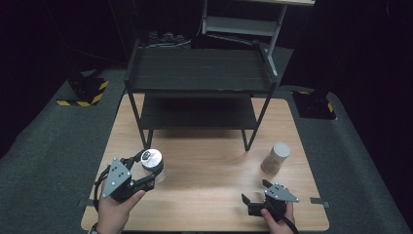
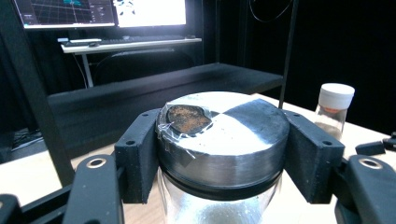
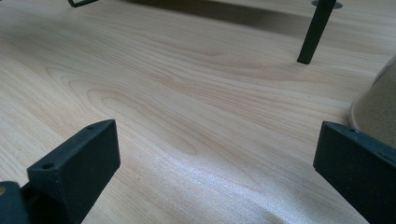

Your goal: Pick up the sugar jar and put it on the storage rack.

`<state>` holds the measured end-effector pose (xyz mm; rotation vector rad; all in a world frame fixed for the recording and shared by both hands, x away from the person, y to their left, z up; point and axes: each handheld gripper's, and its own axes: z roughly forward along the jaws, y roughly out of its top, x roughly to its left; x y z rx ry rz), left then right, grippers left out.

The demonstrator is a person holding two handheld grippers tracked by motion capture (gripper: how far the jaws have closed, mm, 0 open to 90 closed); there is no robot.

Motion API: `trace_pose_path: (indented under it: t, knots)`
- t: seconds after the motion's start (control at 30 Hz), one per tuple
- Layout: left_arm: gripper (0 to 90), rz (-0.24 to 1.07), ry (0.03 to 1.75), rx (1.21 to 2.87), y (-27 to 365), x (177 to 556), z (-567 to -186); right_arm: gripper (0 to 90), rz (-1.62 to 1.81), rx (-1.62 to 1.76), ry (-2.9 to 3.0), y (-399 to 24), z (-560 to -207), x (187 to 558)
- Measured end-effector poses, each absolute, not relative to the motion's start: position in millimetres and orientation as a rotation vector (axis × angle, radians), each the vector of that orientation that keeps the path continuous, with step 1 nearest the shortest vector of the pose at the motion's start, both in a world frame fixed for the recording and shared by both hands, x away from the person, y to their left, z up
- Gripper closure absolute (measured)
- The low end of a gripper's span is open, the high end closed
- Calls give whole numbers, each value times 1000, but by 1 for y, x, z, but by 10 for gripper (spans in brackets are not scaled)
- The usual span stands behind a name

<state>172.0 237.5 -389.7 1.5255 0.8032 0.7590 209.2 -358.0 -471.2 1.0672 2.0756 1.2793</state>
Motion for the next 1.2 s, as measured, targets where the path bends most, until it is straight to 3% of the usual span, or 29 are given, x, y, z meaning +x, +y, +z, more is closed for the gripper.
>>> trace_pose_path:
  t: [1.2]
  knots:
    - [351,807,738,1466,213,228,-311,5,1292,1063,2079,-361,-472,210]
